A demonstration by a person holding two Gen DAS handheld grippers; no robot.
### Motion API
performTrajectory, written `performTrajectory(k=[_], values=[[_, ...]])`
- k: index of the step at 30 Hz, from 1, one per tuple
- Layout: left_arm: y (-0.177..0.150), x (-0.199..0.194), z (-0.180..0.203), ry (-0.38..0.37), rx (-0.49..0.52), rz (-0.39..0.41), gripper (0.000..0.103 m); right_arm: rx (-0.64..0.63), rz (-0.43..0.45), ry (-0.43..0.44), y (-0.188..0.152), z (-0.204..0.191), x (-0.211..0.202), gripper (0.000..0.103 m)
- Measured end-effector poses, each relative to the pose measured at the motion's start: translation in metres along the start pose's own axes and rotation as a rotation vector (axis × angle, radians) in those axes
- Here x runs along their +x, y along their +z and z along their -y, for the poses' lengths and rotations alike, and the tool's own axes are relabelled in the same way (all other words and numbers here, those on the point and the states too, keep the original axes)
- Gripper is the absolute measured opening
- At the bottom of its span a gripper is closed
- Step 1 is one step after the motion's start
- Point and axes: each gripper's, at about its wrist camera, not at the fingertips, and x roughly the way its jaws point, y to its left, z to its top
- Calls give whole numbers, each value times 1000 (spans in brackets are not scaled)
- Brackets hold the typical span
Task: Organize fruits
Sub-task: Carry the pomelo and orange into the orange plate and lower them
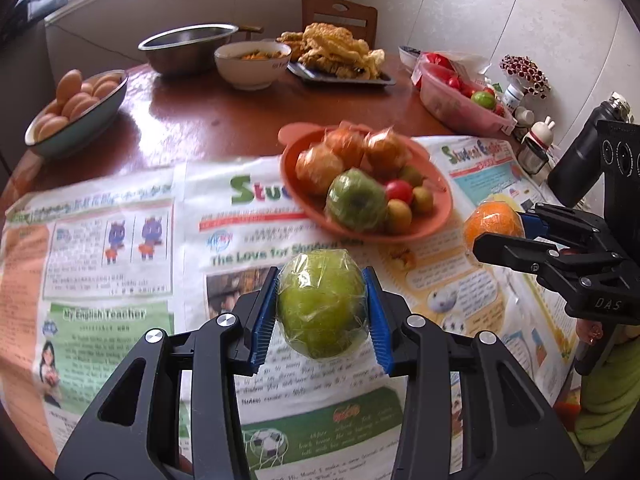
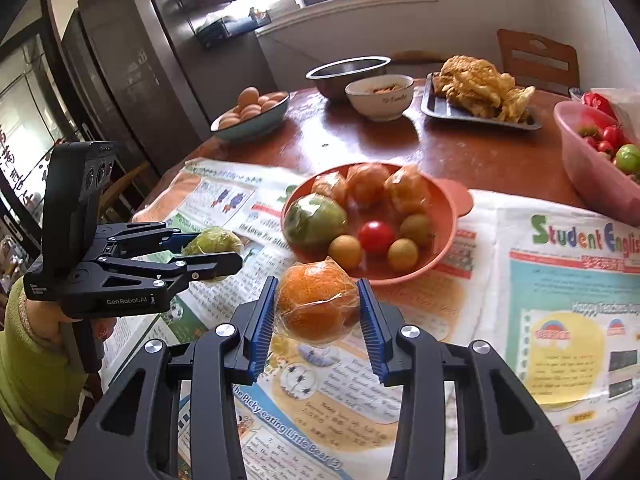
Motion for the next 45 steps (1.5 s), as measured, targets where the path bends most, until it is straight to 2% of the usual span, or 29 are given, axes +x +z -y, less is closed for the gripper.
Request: performTrajectory(k=[4, 9, 20, 30, 45], values=[[16, -1, 8, -5, 19, 17, 33, -6, 18, -24, 7, 7, -6, 38], [35, 3, 19, -13, 43, 30, 33, -49, 36, -98, 17, 15, -12, 38], [78, 36, 39, -39, 83, 8, 33, -83, 64, -122, 42, 38, -16, 38], [91, 63, 45, -64, 82, -22, 33, -102, 55, -116, 49, 48, -8, 38], [91, 81, 39, -86, 70, -50, 33, -119, 7, -113, 37, 55, 14, 38]])
